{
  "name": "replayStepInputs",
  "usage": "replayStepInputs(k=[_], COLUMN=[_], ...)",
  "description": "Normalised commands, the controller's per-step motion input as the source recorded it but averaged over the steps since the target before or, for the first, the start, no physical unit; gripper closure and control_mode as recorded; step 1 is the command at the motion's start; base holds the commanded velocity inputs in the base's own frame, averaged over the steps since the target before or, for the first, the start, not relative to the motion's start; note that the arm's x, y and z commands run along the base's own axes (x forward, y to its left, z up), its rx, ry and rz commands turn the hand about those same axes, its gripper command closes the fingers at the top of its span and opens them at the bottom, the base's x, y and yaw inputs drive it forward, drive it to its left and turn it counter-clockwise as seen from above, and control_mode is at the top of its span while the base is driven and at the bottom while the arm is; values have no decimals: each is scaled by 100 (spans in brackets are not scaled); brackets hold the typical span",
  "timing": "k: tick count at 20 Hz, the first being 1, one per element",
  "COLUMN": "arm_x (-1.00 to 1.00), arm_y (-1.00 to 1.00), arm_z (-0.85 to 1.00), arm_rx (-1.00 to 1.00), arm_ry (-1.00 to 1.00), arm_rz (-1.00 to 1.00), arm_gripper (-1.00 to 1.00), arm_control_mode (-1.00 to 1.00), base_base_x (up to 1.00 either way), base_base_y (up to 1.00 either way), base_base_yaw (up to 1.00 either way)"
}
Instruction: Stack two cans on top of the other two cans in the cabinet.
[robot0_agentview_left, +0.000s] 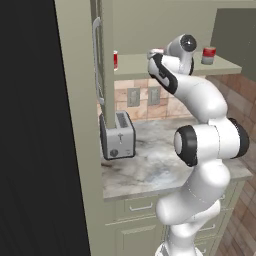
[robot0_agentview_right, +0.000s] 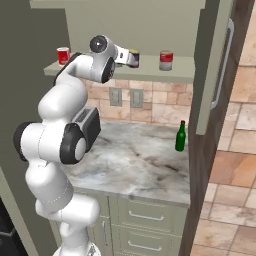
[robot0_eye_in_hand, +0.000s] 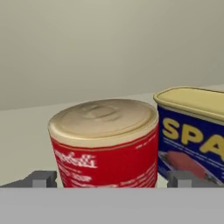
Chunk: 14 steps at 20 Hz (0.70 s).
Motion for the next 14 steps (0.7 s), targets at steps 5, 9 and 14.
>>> replayStepInputs(k=[5,9,14], arm_x=[0,-10,-34], arm_y=[0,0,4], arm_z=[-10,-13,4], arm_rx=[0,3,8], arm_ry=[0,0,0], arm_rz=[0,0,2], arm_gripper=[100,100,100], arm_control_mode=[-100,-100,-100], base_base_x=[0,0,0], base_base_y=[0,0,0], base_base_yaw=[0,0,0])
